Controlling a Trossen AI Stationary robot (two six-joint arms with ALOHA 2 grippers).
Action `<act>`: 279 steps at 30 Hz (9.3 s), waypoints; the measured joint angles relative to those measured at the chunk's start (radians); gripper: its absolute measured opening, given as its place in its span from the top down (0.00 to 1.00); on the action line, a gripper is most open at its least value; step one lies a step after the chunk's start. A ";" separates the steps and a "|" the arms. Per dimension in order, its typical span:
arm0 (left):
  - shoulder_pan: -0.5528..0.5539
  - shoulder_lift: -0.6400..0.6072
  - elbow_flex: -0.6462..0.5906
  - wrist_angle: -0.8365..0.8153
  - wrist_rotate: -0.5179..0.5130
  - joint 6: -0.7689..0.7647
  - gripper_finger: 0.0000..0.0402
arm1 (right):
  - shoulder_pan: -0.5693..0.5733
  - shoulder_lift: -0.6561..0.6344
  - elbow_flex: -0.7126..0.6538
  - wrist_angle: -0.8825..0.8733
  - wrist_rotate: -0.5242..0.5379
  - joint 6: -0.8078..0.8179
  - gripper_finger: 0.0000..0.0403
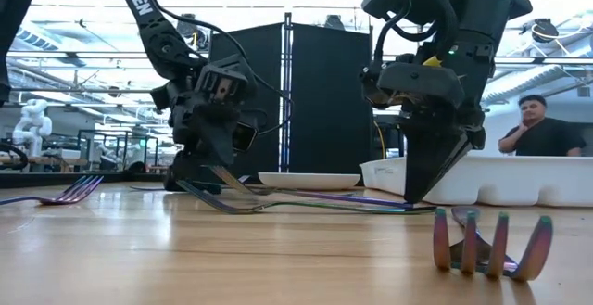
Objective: Sort silverware
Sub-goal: Put the purple table knife into the white silverware tray
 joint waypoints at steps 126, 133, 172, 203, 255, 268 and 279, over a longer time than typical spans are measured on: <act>-0.540 -0.038 0.401 -0.405 -0.849 0.174 0.54 | 0.026 -0.329 0.051 -0.117 0.157 0.151 0.90; -0.546 -0.015 0.402 -0.319 -0.886 0.114 0.53 | 0.035 -0.327 0.051 -0.160 0.156 0.127 0.90; -0.592 0.150 0.450 -0.388 -0.872 0.078 0.42 | 0.035 -0.325 0.051 -0.288 0.156 0.004 0.91; -0.539 0.066 0.492 -0.504 -0.893 0.168 0.88 | 0.035 -0.407 0.050 -0.320 0.151 0.062 0.91; -0.198 0.538 1.051 -0.003 -0.708 2.511 0.86 | 0.063 -0.953 0.050 -0.468 0.193 0.214 0.91; -0.197 0.538 1.051 -0.068 -0.665 2.565 0.86 | 0.063 -0.953 0.051 -0.434 0.205 0.235 0.91; -0.196 0.585 1.052 0.023 -0.646 2.587 0.86 | 0.063 -0.953 0.051 -0.419 0.209 0.236 0.91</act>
